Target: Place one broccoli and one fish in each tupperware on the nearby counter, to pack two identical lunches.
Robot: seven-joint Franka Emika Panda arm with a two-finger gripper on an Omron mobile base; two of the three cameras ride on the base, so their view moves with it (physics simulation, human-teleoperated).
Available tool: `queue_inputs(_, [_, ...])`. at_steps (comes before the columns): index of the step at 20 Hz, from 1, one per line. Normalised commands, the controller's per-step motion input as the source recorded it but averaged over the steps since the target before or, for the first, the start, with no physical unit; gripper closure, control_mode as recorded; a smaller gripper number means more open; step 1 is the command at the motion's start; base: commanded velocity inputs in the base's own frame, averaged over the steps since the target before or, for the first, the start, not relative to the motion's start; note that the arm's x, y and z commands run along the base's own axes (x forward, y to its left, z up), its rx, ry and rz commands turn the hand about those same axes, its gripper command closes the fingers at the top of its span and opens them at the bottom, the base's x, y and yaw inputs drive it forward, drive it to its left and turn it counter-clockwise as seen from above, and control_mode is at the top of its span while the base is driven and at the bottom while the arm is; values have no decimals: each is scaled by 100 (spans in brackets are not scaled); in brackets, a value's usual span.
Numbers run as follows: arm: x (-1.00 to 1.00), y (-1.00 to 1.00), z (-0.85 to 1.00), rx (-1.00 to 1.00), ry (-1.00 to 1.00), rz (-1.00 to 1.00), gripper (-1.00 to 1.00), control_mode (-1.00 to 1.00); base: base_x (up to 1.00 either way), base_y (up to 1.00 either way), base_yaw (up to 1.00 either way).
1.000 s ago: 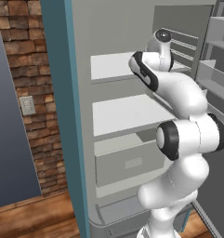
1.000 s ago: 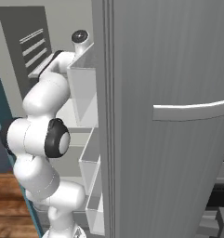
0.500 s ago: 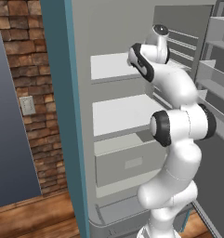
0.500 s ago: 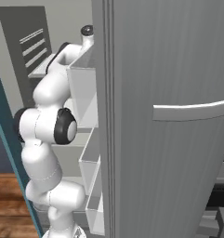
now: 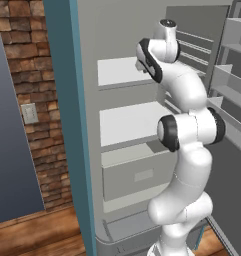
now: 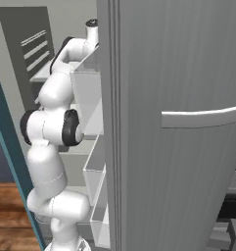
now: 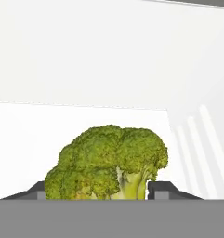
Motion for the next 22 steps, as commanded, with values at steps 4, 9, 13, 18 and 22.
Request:
queue_inputs(4, [-41,5,-58,0,-5,-3,100,-100,0,0,0])
queue_inputs(9, [-100,38,-100,-2,-29,-1,100,-100,0,0,0])
queue_inputs(13, [-100,54,-69,-1,-50,0,100,-100,0,0,0])
queue_inputs(18, [-100,20,4,0,-28,-10,100,-100,0,0,0])
queue_inputs(22, [-100,0,31,3,12,-16,100,-100,0,0,0])
